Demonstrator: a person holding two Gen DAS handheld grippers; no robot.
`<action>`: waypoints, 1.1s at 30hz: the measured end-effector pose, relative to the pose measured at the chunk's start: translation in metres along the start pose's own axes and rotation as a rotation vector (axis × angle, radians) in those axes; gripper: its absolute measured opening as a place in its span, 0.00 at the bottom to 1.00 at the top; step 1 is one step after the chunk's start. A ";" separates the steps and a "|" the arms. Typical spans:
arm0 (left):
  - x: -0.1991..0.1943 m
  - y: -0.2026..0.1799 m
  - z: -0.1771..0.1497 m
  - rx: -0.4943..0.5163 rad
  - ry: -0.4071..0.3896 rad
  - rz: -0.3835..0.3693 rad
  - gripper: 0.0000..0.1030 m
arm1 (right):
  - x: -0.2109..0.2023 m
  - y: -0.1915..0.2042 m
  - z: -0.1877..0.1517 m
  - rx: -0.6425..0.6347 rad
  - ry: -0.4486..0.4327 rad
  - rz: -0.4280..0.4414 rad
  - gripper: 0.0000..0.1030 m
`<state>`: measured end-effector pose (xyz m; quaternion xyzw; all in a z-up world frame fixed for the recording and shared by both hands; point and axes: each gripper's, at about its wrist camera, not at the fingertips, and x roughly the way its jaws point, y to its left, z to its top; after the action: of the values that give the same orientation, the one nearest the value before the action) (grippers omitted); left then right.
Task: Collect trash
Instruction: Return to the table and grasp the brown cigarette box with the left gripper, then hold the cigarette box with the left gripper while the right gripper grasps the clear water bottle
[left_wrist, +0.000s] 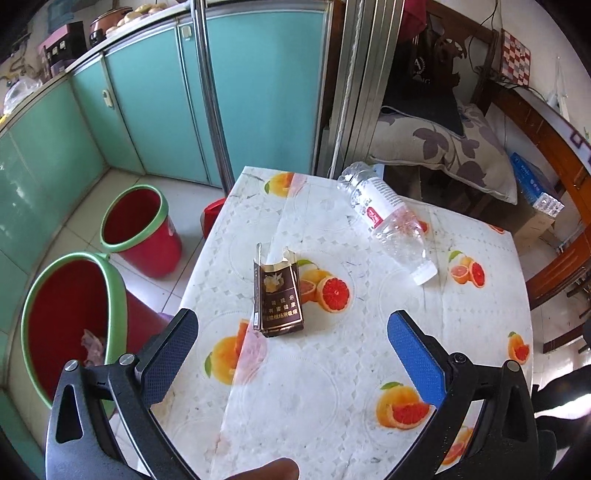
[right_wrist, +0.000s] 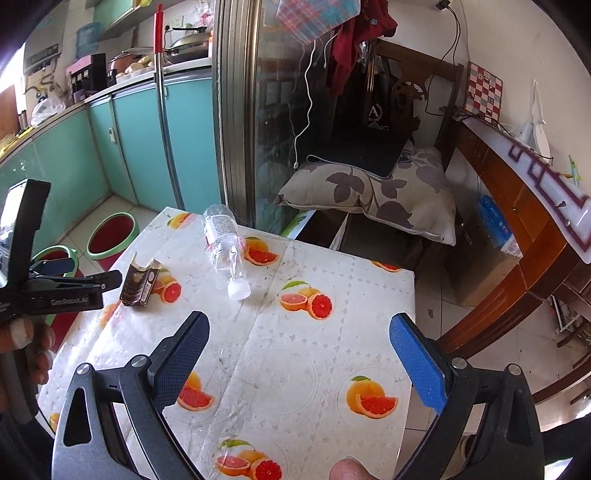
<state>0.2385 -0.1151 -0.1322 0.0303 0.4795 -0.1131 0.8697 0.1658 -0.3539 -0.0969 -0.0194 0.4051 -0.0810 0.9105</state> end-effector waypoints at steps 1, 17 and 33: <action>0.009 0.000 0.002 -0.008 0.013 0.004 1.00 | 0.006 -0.001 -0.001 0.002 0.008 0.000 0.96; 0.095 -0.007 0.005 0.002 0.143 0.061 0.86 | 0.083 -0.020 -0.016 0.052 0.108 -0.006 0.96; 0.094 -0.002 0.015 0.039 0.117 0.029 0.37 | 0.123 0.020 0.017 -0.043 0.092 0.043 0.96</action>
<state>0.2985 -0.1349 -0.2028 0.0609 0.5267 -0.1078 0.8410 0.2622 -0.3547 -0.1778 -0.0266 0.4486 -0.0534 0.8917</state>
